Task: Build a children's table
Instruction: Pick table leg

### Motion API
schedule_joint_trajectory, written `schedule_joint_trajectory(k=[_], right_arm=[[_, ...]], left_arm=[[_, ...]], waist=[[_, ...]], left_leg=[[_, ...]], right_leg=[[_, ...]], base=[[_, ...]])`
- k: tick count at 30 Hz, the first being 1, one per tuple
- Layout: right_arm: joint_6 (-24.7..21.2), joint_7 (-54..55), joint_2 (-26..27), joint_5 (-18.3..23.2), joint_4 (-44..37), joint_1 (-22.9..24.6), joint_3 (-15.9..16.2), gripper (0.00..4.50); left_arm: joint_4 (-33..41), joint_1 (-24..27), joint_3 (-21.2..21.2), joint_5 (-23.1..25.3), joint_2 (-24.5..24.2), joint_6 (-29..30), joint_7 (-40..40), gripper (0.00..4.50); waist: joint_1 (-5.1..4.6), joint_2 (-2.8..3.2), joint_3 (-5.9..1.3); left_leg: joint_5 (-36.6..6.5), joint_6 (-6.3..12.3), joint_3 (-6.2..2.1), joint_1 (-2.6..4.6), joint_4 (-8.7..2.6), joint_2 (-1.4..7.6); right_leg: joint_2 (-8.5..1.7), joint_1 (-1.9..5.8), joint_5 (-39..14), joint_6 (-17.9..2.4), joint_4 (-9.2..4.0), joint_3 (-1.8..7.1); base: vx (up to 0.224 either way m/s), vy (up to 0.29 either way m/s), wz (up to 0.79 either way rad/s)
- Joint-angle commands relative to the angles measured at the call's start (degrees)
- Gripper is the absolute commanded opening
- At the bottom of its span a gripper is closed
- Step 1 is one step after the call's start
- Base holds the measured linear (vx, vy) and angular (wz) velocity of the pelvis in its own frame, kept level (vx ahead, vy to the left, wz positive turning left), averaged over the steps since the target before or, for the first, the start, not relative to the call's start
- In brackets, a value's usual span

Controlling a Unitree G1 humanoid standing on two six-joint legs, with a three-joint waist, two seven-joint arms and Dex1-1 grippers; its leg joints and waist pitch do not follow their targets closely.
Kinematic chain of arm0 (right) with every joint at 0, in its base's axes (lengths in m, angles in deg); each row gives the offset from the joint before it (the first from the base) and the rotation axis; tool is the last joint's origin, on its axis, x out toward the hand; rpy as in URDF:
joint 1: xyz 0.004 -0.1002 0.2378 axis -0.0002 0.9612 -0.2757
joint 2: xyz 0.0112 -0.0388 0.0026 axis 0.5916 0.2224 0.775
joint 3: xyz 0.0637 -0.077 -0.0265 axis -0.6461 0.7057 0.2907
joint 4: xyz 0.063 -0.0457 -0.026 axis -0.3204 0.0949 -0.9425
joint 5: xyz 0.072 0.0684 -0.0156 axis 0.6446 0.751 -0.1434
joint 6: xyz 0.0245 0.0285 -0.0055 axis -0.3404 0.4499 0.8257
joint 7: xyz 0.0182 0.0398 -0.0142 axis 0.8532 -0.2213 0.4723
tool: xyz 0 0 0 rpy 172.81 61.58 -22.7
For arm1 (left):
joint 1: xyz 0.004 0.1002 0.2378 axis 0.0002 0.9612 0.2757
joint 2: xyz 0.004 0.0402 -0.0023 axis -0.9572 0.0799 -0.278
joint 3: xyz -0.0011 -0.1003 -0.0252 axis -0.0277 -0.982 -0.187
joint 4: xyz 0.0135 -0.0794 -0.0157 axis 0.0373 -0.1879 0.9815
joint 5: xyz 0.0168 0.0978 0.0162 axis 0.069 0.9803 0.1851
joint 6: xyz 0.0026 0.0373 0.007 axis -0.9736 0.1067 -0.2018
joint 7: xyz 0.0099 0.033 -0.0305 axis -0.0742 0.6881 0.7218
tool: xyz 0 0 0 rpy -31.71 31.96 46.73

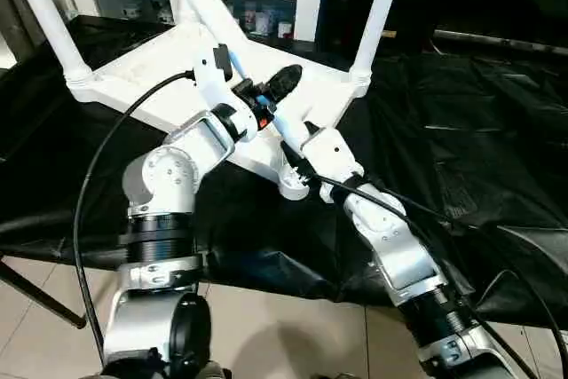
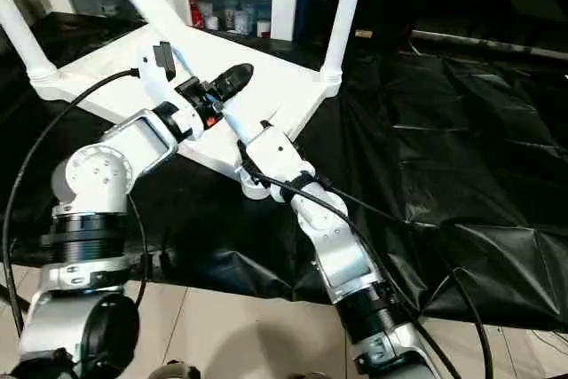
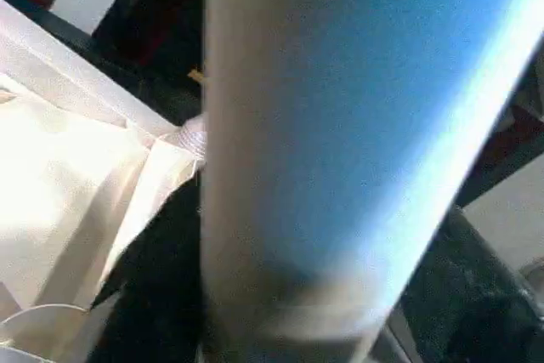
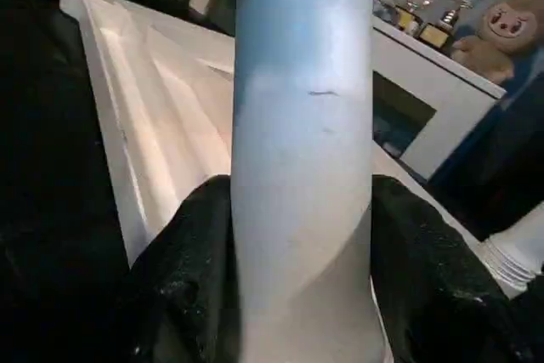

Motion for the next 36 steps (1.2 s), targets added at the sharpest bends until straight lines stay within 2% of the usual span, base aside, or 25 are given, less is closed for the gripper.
schedule_joint_trajectory(k=[1, 10, 11, 12, 13, 14, 16, 17, 18, 19, 20, 21, 22, 24, 26, 27, 28, 29, 30, 31, 32, 33, 36], right_arm=[[-0.9, 0.4, 0.0, -0.8, 0.4, -0.1, 0.2, 1.93], [2.1, 2.1, -0.3, -2.8, 0.7, -0.2, 1.8, 1.93], [3.5, 0.3, -0.2, -1.7, 0.8, -0.2, 2.1, 2.49], [3.5, 0.3, -0.2, -1.7, 0.8, -0.2, 2.1, 2.49], [4.9, -3.2, 0.8, 2.9, 0.2, 0.3, 1.0, 2.63], [4.7, -4.7, 1.2, 4.8, -0.3, 0.5, 0.5, 2.63], [4.4, -6.6, 0.5, 5.8, -0.9, 0.4, 0.5, 2.69], [3.2, -8.6, 0.0, 7.4, -2.0, 0.4, 0.0, 2.95], [2.2, -10.1, -0.4, 8.8, -2.9, 0.4, -0.5, 3.01], [-0.7, -12.4, -0.8, 11.2, -4.3, 0.3, -1.3, 3.05], [-5.5, -15.9, -1.5, 15.1, -6.5, 0.2, -2.4, 3.05], [-5.5, -15.9, -1.5, 15.1, -6.5, 0.2, -2.4, 3.08], [-10.3, -20.6, -3.3, 19.1, -9.1, -0.2, -3.3, 3.08], [-17.6, -26.2, -6.3, 24.2, -11.9, -1.3, -4.5, 3.08], [-30.3, -32.2, -11.0, 33.1, -13.7, -4.9, -8.2, 3.08], [-30.3, -32.2, -11.0, 33.1, -13.7, -4.9, -8.2, 3.08], [-33.2, -32.9, -12.1, 35.2, -13.0, -6.4, -9.7, 3.08], [-36.5, -33.8, -13.2, 37.3, -12.1, -7.9, -11.2, 3.08], [-37.0, -33.9, -13.3, 37.6, -12.0, -8.1, -11.5, 3.08], [-39.2, -35.9, -15.0, 38.9, -9.8, -10.1, -13.1, 3.08], [-39.3, -36.0, -15.0, 39.0, -9.7, -10.2, -13.2, 3.08], [-40.8, -37.0, -15.9, 39.7, -8.3, -11.4, -14.0, 3.08], [-45.7, -40.2, -18.0, 43.0, -6.2, -13.3, -15.0, 3.08]], left_arm=[[-0.1, -1.4, 0.1, -0.1, 0.4, -1.0, 0.7, 2.62], [1.2, -0.5, 1.0, -1.9, 0.7, -0.2, -1.2, 2.02], [1.4, -0.4, 1.1, -2.1, 0.6, 0.0, -1.5, 1.98], [1.4, -0.4, 1.1, -2.1, 0.6, 0.0, -1.5, 1.98], [1.5, -0.3, 1.2, -2.0, 0.3, -0.1, -1.5, 1.97], [1.6, -0.3, 1.5, -2.0, 0.1, 0.0, -1.9, 1.95], [1.7, 0.0, 1.9, -1.9, -0.4, 0.1, -2.4, 1.94], [2.0, 0.2, 2.7, -1.6, -1.0, 0.3, -3.4, 1.93], [2.1, 0.3, 3.2, -1.3, -1.5, 0.3, -4.0, 1.92], [2.1, 0.3, 3.7, -1.0, -2.1, 0.5, -4.6, 1.91], [2.1, 0.4, 4.7, -0.4, -3.2, 0.7, -5.9, 1.91], [2.1, 0.4, 4.7, -0.4, -3.2, 0.7, -5.9, 1.9], [2.0, 0.5, 7.0, 1.1, -5.5, 0.9, -8.4, 1.9], [1.8, 0.3, 8.4, 1.4, -7.5, 2.1, -10.8, 1.9], [1.5, -0.8, 9.2, -0.6, -10.3, 5.7, -15.1, 1.89], [1.5, -0.8, 9.2, -0.6, -10.3, 5.7, -15.1, 1.89], [1.8, -1.0, 9.8, -1.1, -11.1, 6.6, -16.5, 1.89], [2.1, -1.1, 10.5, -1.8, -12.0, 7.8, -18.2, 1.89], [2.2, -1.2, 10.6, -2.0, -12.1, 8.0, -18.4, 1.89], [2.2, -1.7, 10.7, -3.5, -12.8, 9.8, -19.6, 1.89], [2.2, -1.7, 10.6, -3.6, -12.8, 9.9, -19.6, 1.89], [2.2, -2.1, 10.3, -4.4, -12.9, 10.8, -19.7, 1.89], [2.6, -2.7, 9.2, -6.2, -12.6, 12.4, -20.3, 1.88]], waist=[[0.12, -0.05, -5.03], [0.13, -0.09, -4.97], [0.09, 0.02, -4.95], [0.09, 0.02, -4.95], [0.09, -0.12, -4.99], [0.16, -0.03, -4.99], [0.13, -0.08, -4.99], [0.12, -0.07, -5.04], [0.17, -0.04, -5.08], [0.16, -0.14, -5.01], [0.21, -0.22, -5.03], [0.34, -0.09, -5.07], [0.34, -0.07, -5.0], [0.48, 0.05, -4.99], [0.56, 0.15, -4.99], [0.57, 0.14, -4.97], [0.6, -0.16, -4.96], [0.67, -0.12, -4.93], [0.75, -0.18, -4.97], [0.8, -0.16, -4.88], [0.83, -0.21, -5.08], [0.95, -0.32, -4.97], [1.21, -0.46, -5.0]], left_leg=[[-8.5, 0.44, 0.06, 1.02, -3.53, 0.2], [-9.4, -0.03, 0.04, 1.07, -3.53, 0.18], [-9.7, 0.0, 0.04, 1.02, -3.53, 0.13], [-9.7, 0.0, 0.04, 1.02, -3.53, 0.13], [-10.2, 0.63, 0.12, 1.01, -3.47, 0.11], [-10.2, 0.69, -0.02, 0.99, -3.51, 0.24], [-9.8, 1.35, -0.04, 0.95, -3.5, 0.28], [-9.0, 1.43, -0.04, 0.91, -3.46, 0.27], [-8.7, 1.59, -0.06, 0.95, -3.43, 0.28], [-8.6, 2.17, -0.01, 0.95, -3.42, 0.2], [-8.6, 2.38, -0.02, 1.04, -3.44, 0.27], [-8.4, 2.8, -0.09, 1.07, -3.43, 0.36], [-8.2, 2.86, -0.08, 1.09, -3.45, 0.33], [-7.8, 3.0, -0.14, 1.15, -3.5, 0.43], [-8.5, 2.25, -0.2, 1.34, -3.52, 0.44], [-8.6, 1.89, -0.11, 1.26, -3.46, 0.44], [-8.6, 1.24, -0.03, 1.26, -3.41, 0.36], [-8.7, 1.05, -0.01, 1.28, -3.46, 0.38], [-8.4, 0.65, 0.04, 1.22, -3.39, 0.32], [-8.6, 0.44, 0.12, 1.26, -3.41, 0.39], [-8.1, 0.14, 0.03, 1.13, -3.34, 0.3], [-8.2, -0.14, 0.2, 1.26, -3.32, 0.34], [-8.0, -0.16, 0.17, 1.16, -3.27, 0.27]], right_leg=[[-2.28, 3.58, -4.1, -9.6, -3.29, 1.8], [-2.25, 3.4, -5.8, -9.2, -3.4, 1.79], [-2.23, 3.44, -6.0, -9.1, -3.41, 1.79], [-2.23, 3.44, -6.0, -9.1, -3.41, 1.79], [-2.29, 3.49, -5.9, -9.1, -3.44, 1.82], [-2.42, 3.53, -5.9, -9.1, -3.37, 1.82], [-2.31, 3.48, -5.3, -9.5, -3.32, 1.76], [-2.2, 3.54, -4.2, -9.8, -3.21, 1.74], [-2.23, 3.58, -3.7, -10.0, -3.1, 1.74], [-2.1, 3.7, -3.4, -10.4, -3.08, 1.74], [-2.16, 3.68, -3.5, -10.5, -3.1, 1.77], [-2.28, 3.7, -3.3, -10.8, -3.01, 1.81], [-2.14, 3.73, -3.3, -10.7, -3.11, 1.78], [-2.14, 3.69, -3.2, -10.9, -3.05, 1.77], [-2.21, 3.82, -4.7, -11.8, -2.99, 1.74], [-2.33, 3.72, -5.2, -11.9, -3.12, 1.77], [-2.49, 3.73, -6.6, -11.9, -3.18, 1.79], [-2.52, 3.68, -7.3, -11.8, -3.25, 1.82], [-2.61, 3.68, -8.0, -11.9, -3.26, 1.83], [-2.63, 3.51, -8.5, -11.9, -3.44, 1.87], [-2.65, 3.74, -8.3, -12.2, -3.23, 1.77], [-2.58, 3.5, -8.3, -12.2, -3.36, 1.8], [-2.58, 3.74, -9.0, -12.2, -3.39, 1.71]], base=[[0.0, 0.0, 0.0], [0.0, 0.0, 0.0], [0.0, 0.0, 0.0], [0.0, 0.0, 0.0], [0.0, 0.0, 0.0], [0.0, 0.0, 0.0], [0.0, 0.0, 0.0], [0.0, 0.0, 0.0], [0.0, 0.0, 0.0], [0.0, 0.0, 0.0], [0.0, 0.0, 0.0], [0.0, 0.0, 0.0], [0.0, 0.0, 0.0], [0.0, 0.0, 0.0], [0.0, 0.0, 0.0], [0.0, 0.0, 0.0], [0.0, 0.0, 0.0], [0.0, 0.0, 0.0], [0.0, 0.0, 0.0], [0.0, 0.0, 0.0], [0.0, 0.0, 0.0], [0.0, 0.0, 0.0], [0.0, 0.0, 0.0]])
